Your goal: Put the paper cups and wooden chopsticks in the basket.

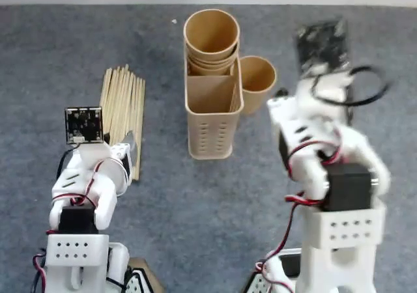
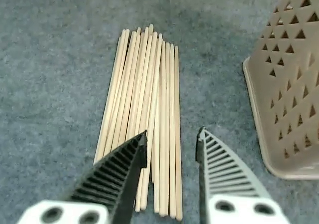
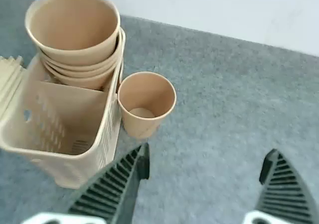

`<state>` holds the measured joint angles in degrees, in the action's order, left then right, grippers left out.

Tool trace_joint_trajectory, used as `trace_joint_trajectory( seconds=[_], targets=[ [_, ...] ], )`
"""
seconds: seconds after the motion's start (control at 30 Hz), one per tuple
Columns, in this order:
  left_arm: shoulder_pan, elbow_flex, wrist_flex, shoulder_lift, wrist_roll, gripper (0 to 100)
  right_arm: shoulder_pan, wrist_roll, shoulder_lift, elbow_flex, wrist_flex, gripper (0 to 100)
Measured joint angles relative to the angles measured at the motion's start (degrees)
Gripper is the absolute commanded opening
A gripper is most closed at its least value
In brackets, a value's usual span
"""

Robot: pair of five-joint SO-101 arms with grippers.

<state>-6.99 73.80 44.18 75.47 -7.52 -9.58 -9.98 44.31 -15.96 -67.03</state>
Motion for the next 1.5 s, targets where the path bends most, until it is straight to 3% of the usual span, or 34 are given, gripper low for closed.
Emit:
trace_joint_trajectory(
  seconds=[0.07, 0.17, 0.47, 0.73, 0.93, 1.03, 1.3, 1.5],
  targets=[
    [0.0, 0.9, -1.1, 0.0, 0.0, 19, 0.5, -1.0, -1.5, -10.2, 7.6, 34.7],
    [0.0, 1.1, -1.9, 0.0, 0.0, 19, 1.3, -1.5, -8.2, -14.2, 15.3, 34.7],
    [0.0, 1.1, -2.1, 0.0, 0.0, 19, 3.4, 0.0, -39.7, 6.8, 18.9, 34.7],
    [0.0, 1.1, -2.1, 0.0, 0.0, 19, 4.6, 0.5, -59.9, 24.3, 12.9, 32.3],
    [0.0, 1.1, -2.1, 0.0, 0.0, 19, 4.8, 0.6, -69.2, 31.4, 6.6, 11.3],
    [0.0, 1.1, -2.1, 0.0, 0.0, 19, 5.0, 0.5, -71.1, 34.4, 4.4, 5.8],
    [0.0, 1.3, -2.1, 0.0, 0.0, 19, 5.2, 0.5, -71.7, 41.3, -1.2, 5.6],
    [0.0, 1.3, -2.1, 0.0, 0.0, 19, 7.7, 1.4, -71.7, 54.4, -8.9, 7.7]
  ],
)
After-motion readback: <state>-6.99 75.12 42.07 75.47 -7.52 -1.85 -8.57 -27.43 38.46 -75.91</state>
